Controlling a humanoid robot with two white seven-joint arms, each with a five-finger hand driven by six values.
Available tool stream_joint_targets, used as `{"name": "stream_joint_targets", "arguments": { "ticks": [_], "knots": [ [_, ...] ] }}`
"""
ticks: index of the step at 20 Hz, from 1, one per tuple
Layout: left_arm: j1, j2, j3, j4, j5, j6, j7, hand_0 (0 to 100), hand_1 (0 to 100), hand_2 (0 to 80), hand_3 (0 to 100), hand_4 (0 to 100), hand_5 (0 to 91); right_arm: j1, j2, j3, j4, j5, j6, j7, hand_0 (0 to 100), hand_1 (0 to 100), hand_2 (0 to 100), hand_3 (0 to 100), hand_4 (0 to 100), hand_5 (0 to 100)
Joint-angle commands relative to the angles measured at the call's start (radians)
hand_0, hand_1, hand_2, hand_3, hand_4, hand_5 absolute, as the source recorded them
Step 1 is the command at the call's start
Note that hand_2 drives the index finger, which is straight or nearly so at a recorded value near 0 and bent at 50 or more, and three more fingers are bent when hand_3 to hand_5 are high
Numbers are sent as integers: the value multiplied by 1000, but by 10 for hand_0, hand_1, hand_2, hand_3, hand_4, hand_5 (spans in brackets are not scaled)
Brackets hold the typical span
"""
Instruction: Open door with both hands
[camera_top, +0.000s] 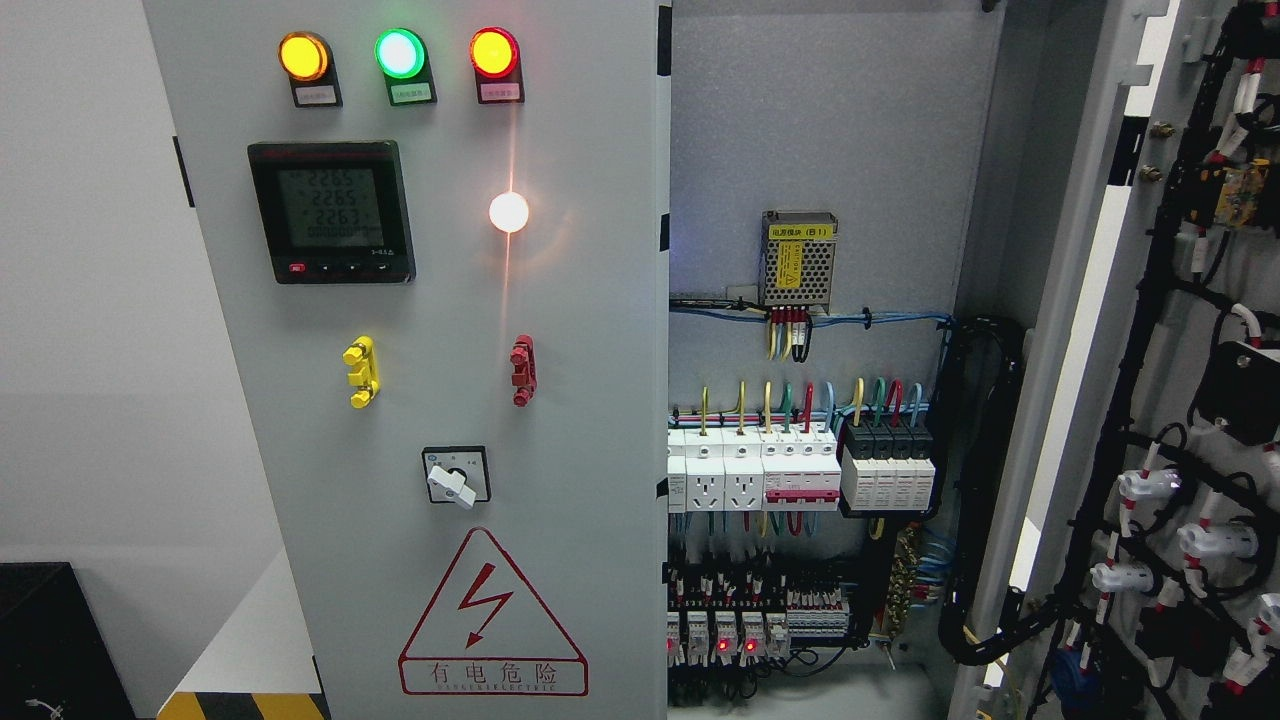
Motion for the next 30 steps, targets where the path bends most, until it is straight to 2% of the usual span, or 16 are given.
{"name": "stream_joint_targets", "arguments": {
  "ticks": [1, 9, 16, 20, 22, 27, 30],
  "knots": [
    [248, 44, 180, 144, -69, -32, 0, 0, 0, 0, 0, 0, 0, 2, 0, -1, 0, 0, 0, 0, 191, 0, 0, 0, 0, 0],
    [419, -71, 292, 480, -72, -43, -18, 0, 0, 0, 0, 0, 0, 2, 0, -1, 0, -1, 0, 0, 191, 0, 0, 0, 0, 0],
    [422, -166, 292, 751, -84, -41, -24, 0, 0, 0, 0, 0, 0, 1, 0, 1, -2, -1, 0, 1, 191, 0, 0, 0, 0, 0],
    [421, -227, 289, 903, -194, -43, -24, 0, 0, 0, 0, 0, 0, 1, 0, 1, -2, -1, 0, 0, 191, 0, 0, 0, 0, 0],
    [419, -263, 287, 975, -221, -43, -24, 0, 0, 0, 0, 0, 0, 1, 0, 2, -3, -1, 0, 0, 191, 0, 0, 0, 0, 0],
    [407, -373, 295, 1196, -225, -44, -24, 0, 0, 0, 0, 0, 0, 2, 0, 1, -49, -1, -1, 0, 191, 0, 0, 0, 0, 0],
    [396, -412, 295, 1288, -230, -44, -24, 0, 0, 0, 0, 0, 0, 18, -5, -4, -129, -1, -1, 0, 191, 0, 0, 0, 0, 0]
  ]
}}
